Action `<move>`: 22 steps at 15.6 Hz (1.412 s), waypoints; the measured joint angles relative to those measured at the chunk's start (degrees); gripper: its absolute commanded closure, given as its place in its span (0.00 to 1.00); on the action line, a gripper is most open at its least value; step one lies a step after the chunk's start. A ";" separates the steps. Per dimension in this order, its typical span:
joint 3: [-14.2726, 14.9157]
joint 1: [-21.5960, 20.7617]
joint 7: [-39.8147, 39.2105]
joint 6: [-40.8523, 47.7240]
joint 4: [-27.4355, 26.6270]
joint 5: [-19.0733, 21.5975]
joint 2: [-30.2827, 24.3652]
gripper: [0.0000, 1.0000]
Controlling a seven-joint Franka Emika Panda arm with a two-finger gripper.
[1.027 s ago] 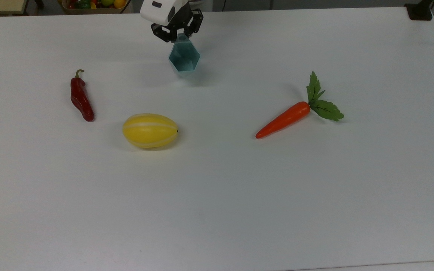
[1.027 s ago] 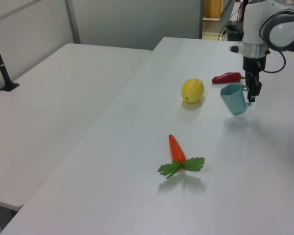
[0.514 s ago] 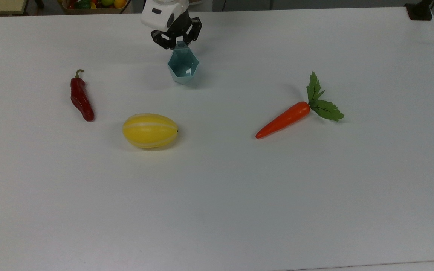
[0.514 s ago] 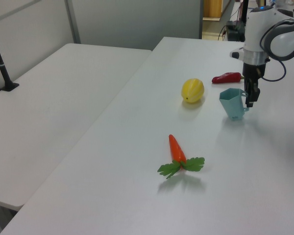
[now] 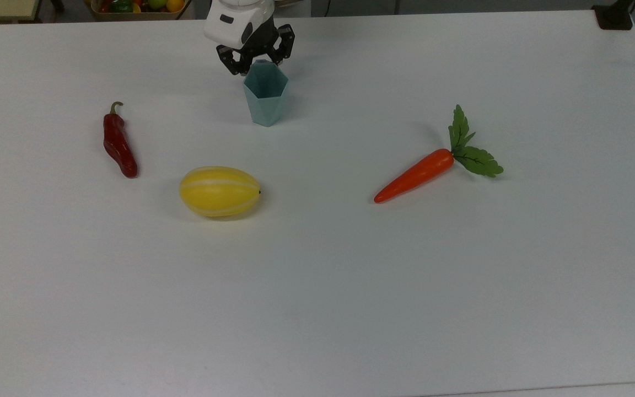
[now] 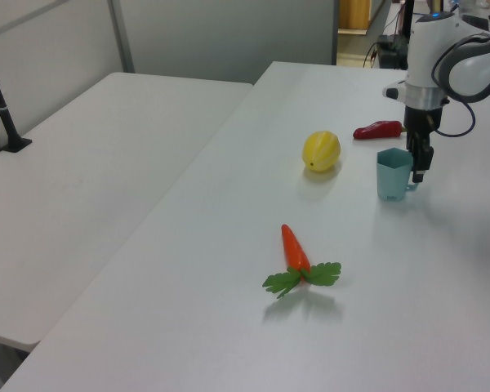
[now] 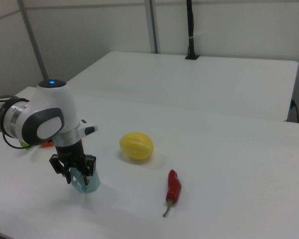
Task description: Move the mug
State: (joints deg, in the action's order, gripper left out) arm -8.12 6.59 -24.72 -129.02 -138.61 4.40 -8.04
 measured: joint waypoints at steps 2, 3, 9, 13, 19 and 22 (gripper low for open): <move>0.01 0.11 0.37 0.00 0.00 0.00 0.03 0.00; 0.02 0.15 0.73 0.07 0.00 0.00 0.03 0.00; 0.05 0.18 9.27 10.66 7.75 0.00 -0.82 0.00; 0.05 0.18 16.10 24.31 20.42 0.03 -1.79 0.00; -0.04 -0.18 25.43 35.41 33.80 0.14 -2.11 0.00; -0.20 -0.24 28.17 37.37 37.35 0.27 -2.04 0.00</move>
State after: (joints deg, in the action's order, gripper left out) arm -8.32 6.35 3.45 -91.65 -101.26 4.67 -10.08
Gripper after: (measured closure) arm 0.000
